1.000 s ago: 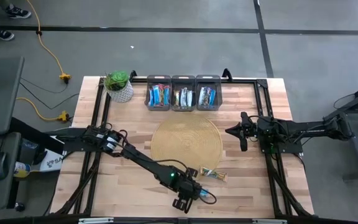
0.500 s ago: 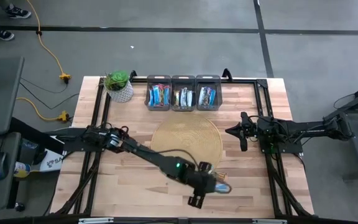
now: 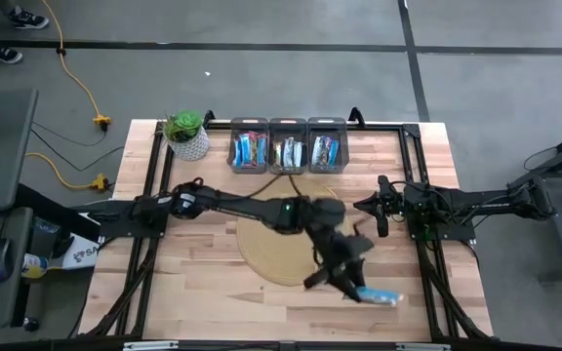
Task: Pick and place Granola Bars by type
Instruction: Put the orange granola bar into the center black bin
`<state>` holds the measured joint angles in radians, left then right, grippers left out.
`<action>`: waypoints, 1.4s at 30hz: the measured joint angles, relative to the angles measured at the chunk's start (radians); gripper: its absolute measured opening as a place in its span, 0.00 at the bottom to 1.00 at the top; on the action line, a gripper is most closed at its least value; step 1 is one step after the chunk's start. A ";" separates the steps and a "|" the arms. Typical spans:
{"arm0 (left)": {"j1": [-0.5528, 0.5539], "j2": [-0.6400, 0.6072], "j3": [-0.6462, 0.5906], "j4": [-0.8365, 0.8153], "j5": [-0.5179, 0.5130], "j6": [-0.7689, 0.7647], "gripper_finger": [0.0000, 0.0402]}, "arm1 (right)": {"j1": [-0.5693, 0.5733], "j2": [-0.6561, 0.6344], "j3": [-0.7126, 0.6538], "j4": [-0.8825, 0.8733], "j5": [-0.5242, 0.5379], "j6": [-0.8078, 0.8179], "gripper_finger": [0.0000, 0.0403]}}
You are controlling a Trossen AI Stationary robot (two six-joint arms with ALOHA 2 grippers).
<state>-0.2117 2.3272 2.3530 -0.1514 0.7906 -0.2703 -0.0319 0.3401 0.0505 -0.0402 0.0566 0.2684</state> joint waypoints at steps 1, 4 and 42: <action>0.010 0.000 -0.001 0.081 0.029 -0.050 0.25 | 0.000 0.000 0.000 0.000 0.000 0.000 0.00; 0.036 -0.003 -0.005 0.227 0.050 -0.134 0.25 | 0.000 0.000 0.000 0.000 0.000 0.000 0.00; 0.402 -0.276 0.003 -0.331 -1.315 -0.029 0.25 | 0.000 0.000 -0.001 0.000 0.000 0.000 0.00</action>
<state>0.1905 2.0514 2.3562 -0.4821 -0.5249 -0.2991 -0.0321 0.3401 0.0498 -0.0399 0.0566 0.2686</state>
